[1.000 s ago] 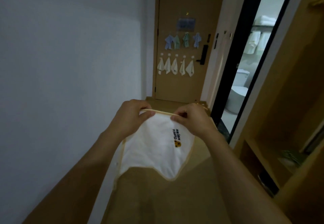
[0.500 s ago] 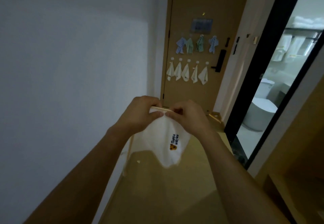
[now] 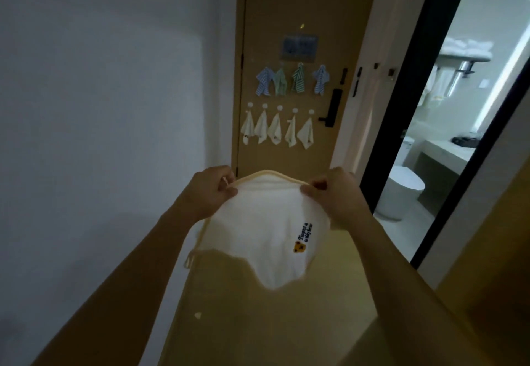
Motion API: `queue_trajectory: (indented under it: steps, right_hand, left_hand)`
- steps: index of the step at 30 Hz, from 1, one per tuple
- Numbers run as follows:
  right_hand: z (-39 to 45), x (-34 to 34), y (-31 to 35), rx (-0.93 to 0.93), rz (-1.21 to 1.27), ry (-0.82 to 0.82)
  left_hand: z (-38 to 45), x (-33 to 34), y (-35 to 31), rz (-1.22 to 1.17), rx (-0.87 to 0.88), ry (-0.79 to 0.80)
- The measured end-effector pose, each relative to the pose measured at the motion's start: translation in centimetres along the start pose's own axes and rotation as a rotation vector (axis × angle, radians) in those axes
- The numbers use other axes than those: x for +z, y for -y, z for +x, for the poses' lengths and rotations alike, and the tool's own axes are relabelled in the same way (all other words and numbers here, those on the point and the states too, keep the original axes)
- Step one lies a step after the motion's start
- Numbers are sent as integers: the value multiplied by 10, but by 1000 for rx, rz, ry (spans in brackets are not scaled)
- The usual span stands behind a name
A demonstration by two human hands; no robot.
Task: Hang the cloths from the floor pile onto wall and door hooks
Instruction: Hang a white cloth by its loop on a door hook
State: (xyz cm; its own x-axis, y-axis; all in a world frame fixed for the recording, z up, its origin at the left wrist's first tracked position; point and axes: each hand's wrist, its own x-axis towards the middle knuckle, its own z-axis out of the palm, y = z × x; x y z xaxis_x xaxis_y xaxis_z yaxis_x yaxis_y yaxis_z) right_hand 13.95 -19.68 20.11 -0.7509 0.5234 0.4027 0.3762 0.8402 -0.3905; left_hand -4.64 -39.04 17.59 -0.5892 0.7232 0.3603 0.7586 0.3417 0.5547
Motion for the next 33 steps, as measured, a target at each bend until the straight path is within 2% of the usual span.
queue_trajectory:
  steps: [6,13,21,24,29,33]
  right_hand:
    - [75,38,-21,95,14,28]
    - [179,88,-16,-49,100,22]
    - [311,127,-78,-87,141,19]
    - [369,135,-104,-79,130,56]
    - [456,151,-145,-51,135,71]
    - [509,175,-169,-25,140,96]
  left_hand:
    - [107,6,7,-45,196,57]
    - [213,36,23,21,351,149]
    - [336,44,91,178,218,178]
    - [382,38,115,138,127,155]
    - [456,36,144,103,30,41]
    - [507,46,163,-50,9,-101]
